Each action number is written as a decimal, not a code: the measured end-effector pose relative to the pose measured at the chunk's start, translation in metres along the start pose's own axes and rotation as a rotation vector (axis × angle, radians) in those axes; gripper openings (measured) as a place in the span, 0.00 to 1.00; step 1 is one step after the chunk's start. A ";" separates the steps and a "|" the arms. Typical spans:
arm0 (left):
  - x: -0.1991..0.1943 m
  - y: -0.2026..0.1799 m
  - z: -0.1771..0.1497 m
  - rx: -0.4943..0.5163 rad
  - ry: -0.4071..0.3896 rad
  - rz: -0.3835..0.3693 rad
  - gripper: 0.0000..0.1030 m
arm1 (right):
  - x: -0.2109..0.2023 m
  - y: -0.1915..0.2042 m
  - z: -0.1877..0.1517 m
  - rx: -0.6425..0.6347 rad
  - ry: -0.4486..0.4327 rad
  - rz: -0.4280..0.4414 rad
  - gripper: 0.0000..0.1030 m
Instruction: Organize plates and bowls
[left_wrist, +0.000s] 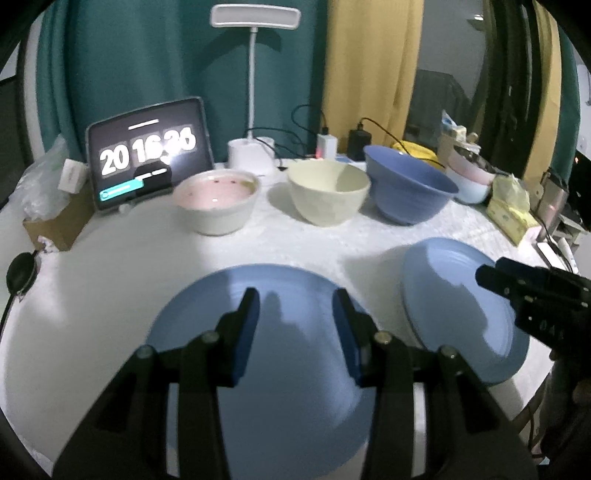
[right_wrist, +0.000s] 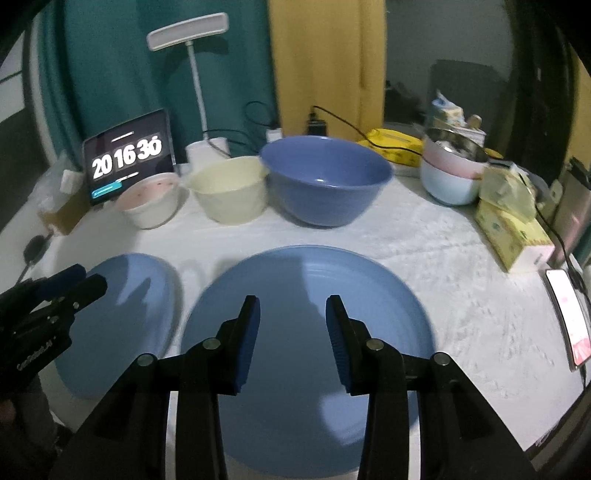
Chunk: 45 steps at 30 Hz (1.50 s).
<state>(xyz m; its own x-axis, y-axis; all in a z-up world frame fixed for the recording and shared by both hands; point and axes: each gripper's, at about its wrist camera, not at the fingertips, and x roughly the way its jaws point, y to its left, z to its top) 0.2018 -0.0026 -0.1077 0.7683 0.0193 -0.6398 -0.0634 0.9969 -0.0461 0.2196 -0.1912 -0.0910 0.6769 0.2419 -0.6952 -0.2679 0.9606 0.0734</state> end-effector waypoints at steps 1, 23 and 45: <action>-0.001 0.003 0.000 -0.004 -0.003 0.002 0.41 | 0.000 0.006 0.001 -0.009 0.000 0.006 0.39; -0.008 0.090 -0.020 -0.135 0.006 0.091 0.45 | 0.021 0.087 0.003 -0.120 0.055 0.063 0.39; 0.004 0.124 -0.042 -0.192 0.068 0.083 0.60 | 0.053 0.123 -0.009 -0.162 0.150 0.073 0.39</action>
<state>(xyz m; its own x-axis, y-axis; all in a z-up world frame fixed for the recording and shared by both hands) 0.1701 0.1176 -0.1480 0.7113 0.0894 -0.6972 -0.2502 0.9591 -0.1323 0.2159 -0.0615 -0.1253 0.5453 0.2750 -0.7918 -0.4271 0.9040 0.0198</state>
